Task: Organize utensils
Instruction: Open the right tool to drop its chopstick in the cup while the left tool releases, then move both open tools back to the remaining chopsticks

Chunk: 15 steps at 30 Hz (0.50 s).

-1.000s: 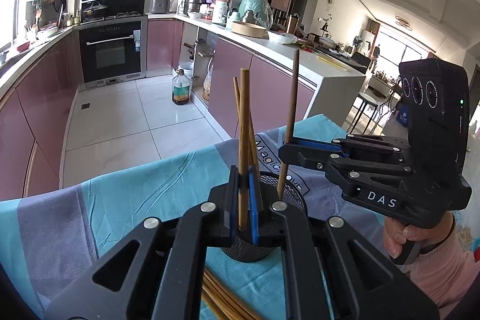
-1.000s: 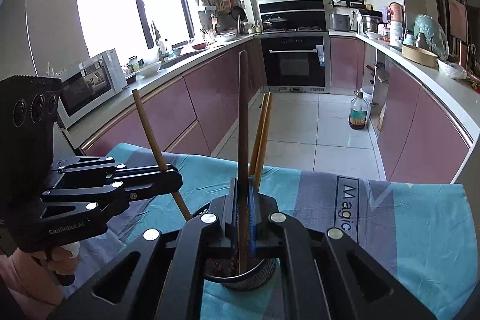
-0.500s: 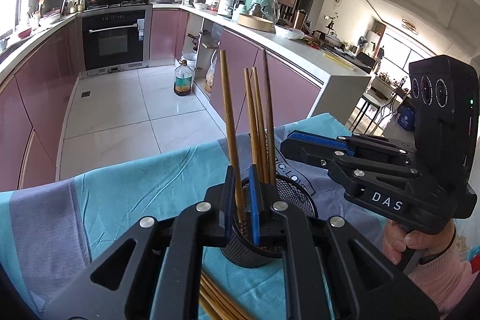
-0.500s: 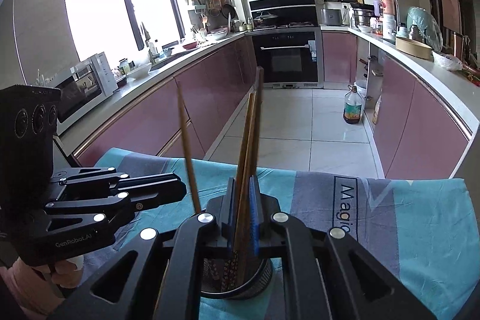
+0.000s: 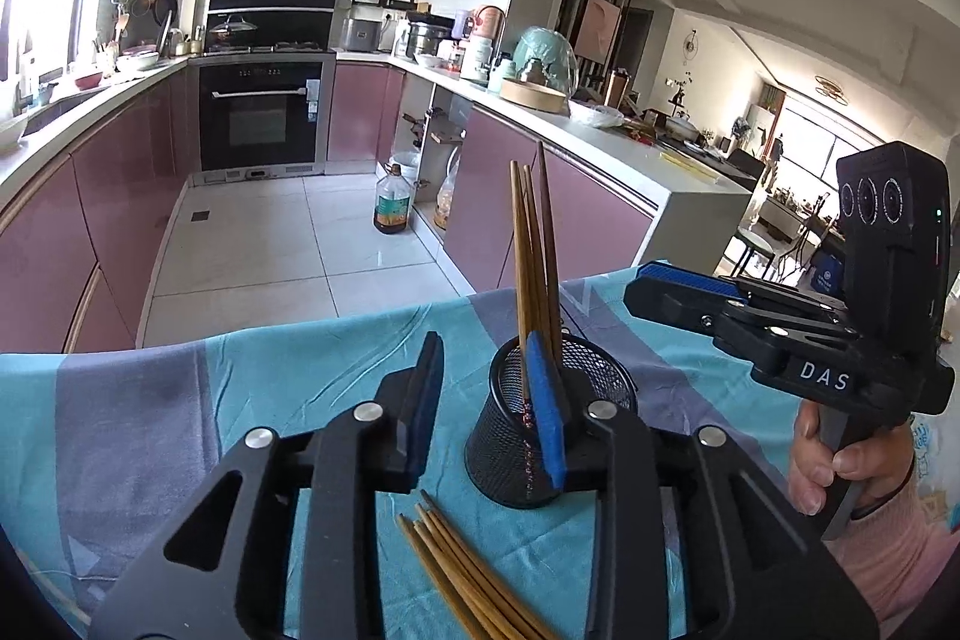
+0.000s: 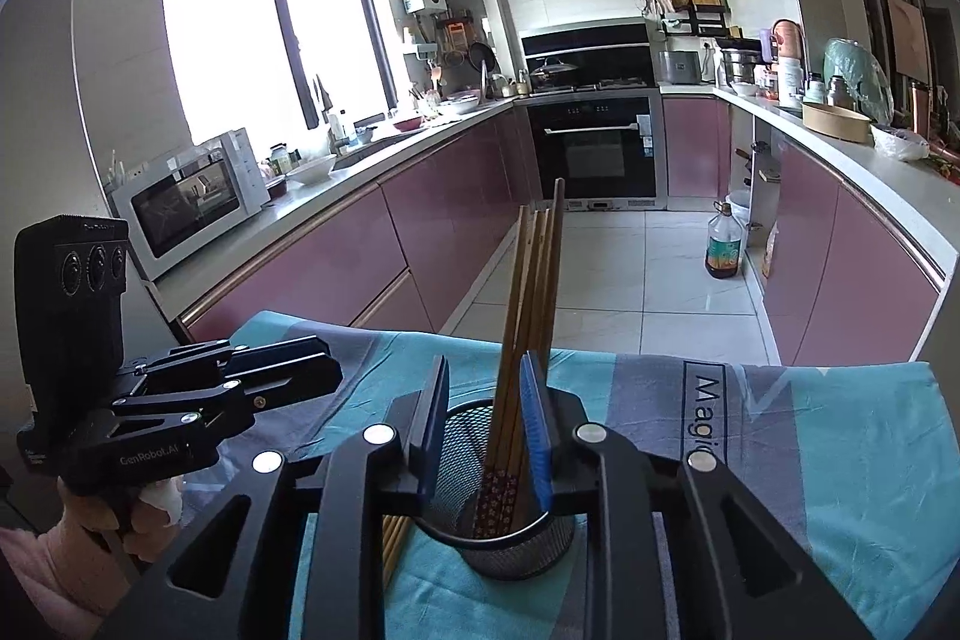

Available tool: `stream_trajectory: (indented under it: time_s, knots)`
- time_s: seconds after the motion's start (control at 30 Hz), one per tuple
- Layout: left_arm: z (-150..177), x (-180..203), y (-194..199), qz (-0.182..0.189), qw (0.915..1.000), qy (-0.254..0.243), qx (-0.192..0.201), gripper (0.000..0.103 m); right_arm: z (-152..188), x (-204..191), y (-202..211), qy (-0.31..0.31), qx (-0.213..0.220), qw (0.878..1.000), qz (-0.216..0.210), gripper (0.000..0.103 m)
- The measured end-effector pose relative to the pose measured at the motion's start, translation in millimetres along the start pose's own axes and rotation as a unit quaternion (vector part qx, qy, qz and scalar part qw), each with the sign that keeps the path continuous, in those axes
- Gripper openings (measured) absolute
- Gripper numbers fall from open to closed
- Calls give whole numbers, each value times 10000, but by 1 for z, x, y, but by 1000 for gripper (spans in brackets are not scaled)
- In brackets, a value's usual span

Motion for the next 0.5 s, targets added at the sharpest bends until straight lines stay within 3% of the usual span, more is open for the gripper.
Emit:
stream_trajectory:
  time_s: [0.27,0.5]
  knots:
    - [21,-10,41,-308,9991,-25,307,56,21,-33,24,293,85,9985,-444,37]
    - [67,-19,45,-453,9989,86,-69,59,70,-56,1,303,-559,9955,-708,41]
Point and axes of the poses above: each gripper's, at about its wrist camera, not at the fingertips, and y roughly against the way its jaws point, x to its right, z to its underside, the point moved 10 cm from there along -y, roughly the way its jaws point, and after that the axes turned 2 degrees about -x, right-handed, at the moved point
